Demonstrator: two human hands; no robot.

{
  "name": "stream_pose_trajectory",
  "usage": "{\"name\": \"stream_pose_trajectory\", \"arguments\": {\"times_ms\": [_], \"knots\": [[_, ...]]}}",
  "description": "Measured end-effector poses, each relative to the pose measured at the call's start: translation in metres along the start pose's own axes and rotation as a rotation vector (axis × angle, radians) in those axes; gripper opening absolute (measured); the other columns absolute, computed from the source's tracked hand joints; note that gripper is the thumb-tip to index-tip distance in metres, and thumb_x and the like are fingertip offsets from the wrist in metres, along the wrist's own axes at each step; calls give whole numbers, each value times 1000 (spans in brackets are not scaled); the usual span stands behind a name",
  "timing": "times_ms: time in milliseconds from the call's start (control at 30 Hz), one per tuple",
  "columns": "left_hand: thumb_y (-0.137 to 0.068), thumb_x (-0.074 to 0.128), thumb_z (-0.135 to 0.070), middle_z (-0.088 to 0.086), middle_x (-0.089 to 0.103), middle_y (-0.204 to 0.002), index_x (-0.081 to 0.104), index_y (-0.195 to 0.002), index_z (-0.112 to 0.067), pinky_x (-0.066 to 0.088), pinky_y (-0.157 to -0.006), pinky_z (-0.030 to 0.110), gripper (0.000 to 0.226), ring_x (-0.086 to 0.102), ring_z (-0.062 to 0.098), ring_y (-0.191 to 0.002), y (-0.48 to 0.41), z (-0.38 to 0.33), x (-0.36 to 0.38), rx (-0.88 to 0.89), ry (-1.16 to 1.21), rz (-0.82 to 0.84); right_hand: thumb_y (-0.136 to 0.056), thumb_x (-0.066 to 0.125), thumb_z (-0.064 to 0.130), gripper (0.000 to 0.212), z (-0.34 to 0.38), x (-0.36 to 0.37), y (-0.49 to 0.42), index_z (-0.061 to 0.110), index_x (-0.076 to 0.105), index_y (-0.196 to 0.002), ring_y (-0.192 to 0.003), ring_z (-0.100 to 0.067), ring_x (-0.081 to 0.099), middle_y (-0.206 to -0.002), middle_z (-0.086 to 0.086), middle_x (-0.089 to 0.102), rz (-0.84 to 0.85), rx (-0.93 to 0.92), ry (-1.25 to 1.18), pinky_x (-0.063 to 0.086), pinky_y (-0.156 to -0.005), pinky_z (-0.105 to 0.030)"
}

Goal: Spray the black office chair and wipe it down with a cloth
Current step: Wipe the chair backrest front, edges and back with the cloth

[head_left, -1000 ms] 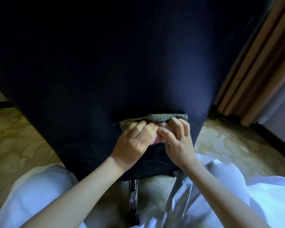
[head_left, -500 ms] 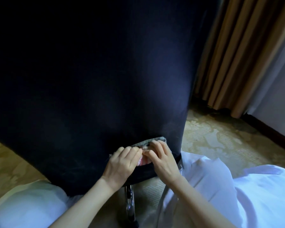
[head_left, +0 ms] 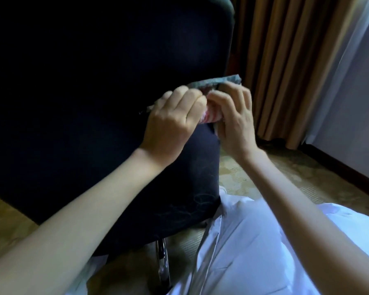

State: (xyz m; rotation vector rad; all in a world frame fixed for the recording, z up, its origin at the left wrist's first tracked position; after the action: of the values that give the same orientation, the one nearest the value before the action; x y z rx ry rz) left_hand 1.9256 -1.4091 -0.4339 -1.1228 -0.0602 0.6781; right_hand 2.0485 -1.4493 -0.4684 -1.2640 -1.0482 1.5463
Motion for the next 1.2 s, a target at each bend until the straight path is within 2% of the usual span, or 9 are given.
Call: {"name": "stream_pose_trajectory", "arguments": {"times_ms": [100,233,367,500,600,700,833,1067,1200], "knots": [[-96,55,-4,7,70,-98,72,-100,-7,52,-78,37,17,65,24,-90,36,-13,16,43,12,32,-82,62,-5,37,-2,25,47,16,53,-111,-111,-29,45,-120,-10,53,-91,205,-48,35,-103,-29],[-97,52,-7,6,70,-91,72,-94,-8,52,-68,38,20,66,24,-80,88,-37,39,73,101,140,-83,51,10,24,0,59,125,22,51,-104,-111,-24,43,-122,3,46,-144,521,-125,34,-100,-28],[-93,56,-6,5,66,-84,70,-87,-10,50,-62,38,16,64,23,-72,158,-64,62,176,162,318,-73,46,17,30,8,98,213,24,49,-102,-110,-23,43,-122,-7,49,-76,803,-193,35,-96,-37],[-92,57,-7,3,64,-80,68,-84,-11,51,-65,34,15,62,19,-72,202,-78,74,245,192,430,-81,44,27,22,20,121,261,24,48,-102,-110,-14,37,-122,-11,50,-37,1012,-202,24,-99,-10],[-94,53,-7,3,59,-76,66,-83,-12,48,-63,33,17,57,19,-69,217,-85,74,330,196,488,-84,39,31,22,29,130,284,28,45,-104,-110,-12,36,-125,-7,49,59,1088,-186,24,-95,-10],[-92,54,-8,1,57,-75,65,-82,-14,42,-66,32,15,54,18,-69,220,-87,75,407,188,559,-84,36,32,28,34,132,289,23,50,-107,-108,-7,34,-123,-3,49,108,1113,-189,24,-94,-11],[-87,48,-3,1,56,-76,63,-79,-15,38,-67,31,21,54,19,-71,190,-84,77,433,178,571,-80,41,20,29,24,121,265,18,56,-105,-101,-12,41,-112,5,52,18,1107,-238,36,-89,-22],[-86,50,-3,5,57,-73,60,-76,-14,42,-61,35,18,55,24,-66,82,-57,65,414,169,423,-59,49,-7,55,-3,73,161,14,55,-110,-105,-15,47,-117,12,48,-156,779,-290,33,-96,-22],[-80,42,-6,3,58,-69,60,-71,-15,40,-58,33,22,56,23,-64,33,-50,63,467,146,405,-61,47,-2,54,-17,55,130,12,57,-112,-104,-22,51,-116,-2,55,-185,744,-325,42,-92,-35]]}}
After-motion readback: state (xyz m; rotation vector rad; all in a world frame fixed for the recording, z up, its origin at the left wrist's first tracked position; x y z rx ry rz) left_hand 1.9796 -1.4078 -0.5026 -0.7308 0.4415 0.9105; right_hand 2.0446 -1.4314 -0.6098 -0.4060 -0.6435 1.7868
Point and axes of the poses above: each hand's wrist, its own y-axis away from the middle knuckle, its own x-axis out of the palm, z = x × y, the point moved 6 cm from there along -y, towards the middle knuckle
